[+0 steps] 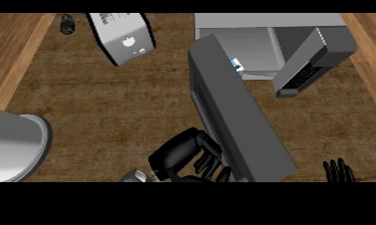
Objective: Pick up the milk, place it into the microwave and close the microwave
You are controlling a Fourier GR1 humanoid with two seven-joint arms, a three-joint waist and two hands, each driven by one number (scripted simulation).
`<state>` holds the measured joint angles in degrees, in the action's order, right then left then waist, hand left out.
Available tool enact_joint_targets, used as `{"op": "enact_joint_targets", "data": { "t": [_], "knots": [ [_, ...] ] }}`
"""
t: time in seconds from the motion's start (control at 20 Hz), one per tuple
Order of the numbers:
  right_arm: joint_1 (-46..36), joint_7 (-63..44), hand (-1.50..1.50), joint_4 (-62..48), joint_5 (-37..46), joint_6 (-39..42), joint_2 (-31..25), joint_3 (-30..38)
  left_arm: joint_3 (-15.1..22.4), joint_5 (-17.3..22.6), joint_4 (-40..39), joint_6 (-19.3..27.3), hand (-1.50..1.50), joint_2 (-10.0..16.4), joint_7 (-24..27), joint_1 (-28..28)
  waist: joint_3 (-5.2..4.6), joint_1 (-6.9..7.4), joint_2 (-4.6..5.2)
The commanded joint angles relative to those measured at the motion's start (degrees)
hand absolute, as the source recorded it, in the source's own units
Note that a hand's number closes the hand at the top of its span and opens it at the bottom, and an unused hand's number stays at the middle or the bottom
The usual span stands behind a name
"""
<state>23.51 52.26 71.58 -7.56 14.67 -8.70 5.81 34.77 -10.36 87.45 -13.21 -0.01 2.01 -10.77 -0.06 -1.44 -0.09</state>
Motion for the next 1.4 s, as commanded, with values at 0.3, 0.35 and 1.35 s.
{"op": "enact_joint_targets", "data": {
  "t": [0.3, 0.35, 1.35],
  "knots": [
    [1.20, 0.93, -1.50, 10.04, -4.29, 8.01, -3.15, -3.46, 18.64, 11.83, -16.08, 18.32, 1.50, 0.01, -4.43, -15.19, 0.02, -2.82, 0.49],
    [3.07, 0.54, -1.50, 13.20, -3.70, 7.42, -2.75, -5.02, 19.48, 13.21, -16.72, 20.53, 1.50, 0.01, -4.63, -16.55, -0.04, -3.97, 0.53],
    [6.36, -10.12, -1.50, 31.11, -11.08, 9.10, -9.08, -9.56, 13.50, 36.89, -28.16, 42.12, 1.50, 0.04, 9.67, -30.78, -0.34, -12.22, 2.53]
  ]
}}
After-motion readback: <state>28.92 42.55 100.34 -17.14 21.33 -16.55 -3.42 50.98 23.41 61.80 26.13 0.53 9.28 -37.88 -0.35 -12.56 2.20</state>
